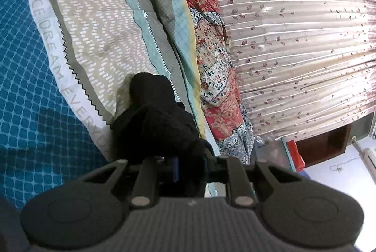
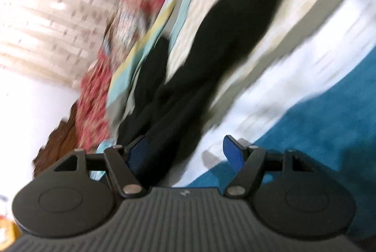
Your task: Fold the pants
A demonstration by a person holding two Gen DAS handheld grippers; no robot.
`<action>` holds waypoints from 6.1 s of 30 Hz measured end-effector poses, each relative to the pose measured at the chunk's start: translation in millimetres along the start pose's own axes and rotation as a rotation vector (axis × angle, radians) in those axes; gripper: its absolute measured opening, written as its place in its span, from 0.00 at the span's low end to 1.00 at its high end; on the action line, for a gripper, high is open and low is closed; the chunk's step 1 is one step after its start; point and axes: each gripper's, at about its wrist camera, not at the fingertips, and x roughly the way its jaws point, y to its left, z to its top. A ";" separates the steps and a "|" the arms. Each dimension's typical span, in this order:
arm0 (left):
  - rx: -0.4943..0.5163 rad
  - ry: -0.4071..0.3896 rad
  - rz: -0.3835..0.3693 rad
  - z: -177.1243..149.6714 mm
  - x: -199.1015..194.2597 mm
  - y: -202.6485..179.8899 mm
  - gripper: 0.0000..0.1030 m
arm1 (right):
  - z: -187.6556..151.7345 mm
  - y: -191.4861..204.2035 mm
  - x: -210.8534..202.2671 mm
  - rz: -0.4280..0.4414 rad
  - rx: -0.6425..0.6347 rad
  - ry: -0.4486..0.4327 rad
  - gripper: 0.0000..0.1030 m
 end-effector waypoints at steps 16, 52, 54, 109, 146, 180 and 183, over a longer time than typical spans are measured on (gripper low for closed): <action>0.074 -0.126 0.130 29.4 -31.6 -23.2 0.16 | 72.4 -38.5 -21.4 -0.316 -0.003 -0.418 0.54; 0.027 -0.104 0.244 30.0 -6.7 -13.8 0.16 | 165.8 -57.7 32.4 -0.385 0.005 -0.491 0.52; 0.045 -0.102 0.248 30.9 -2.7 -21.8 0.16 | 165.3 -46.9 41.8 -0.391 -0.018 -0.479 0.33; 0.401 0.008 0.358 117.5 170.6 -24.3 0.97 | 119.6 135.9 67.0 -0.178 -0.473 -0.130 0.49; 0.229 0.101 0.246 48.2 151.1 16.4 0.13 | 117.3 52.2 -44.2 -0.493 -0.485 -0.397 0.59; 0.557 0.150 0.469 63.7 317.6 -40.2 0.50 | 240.8 -44.9 -53.1 -0.652 0.012 -0.685 0.43; 0.571 0.137 0.435 70.6 298.2 -56.1 0.54 | 232.7 -23.7 -56.3 -0.695 -0.077 -0.704 0.43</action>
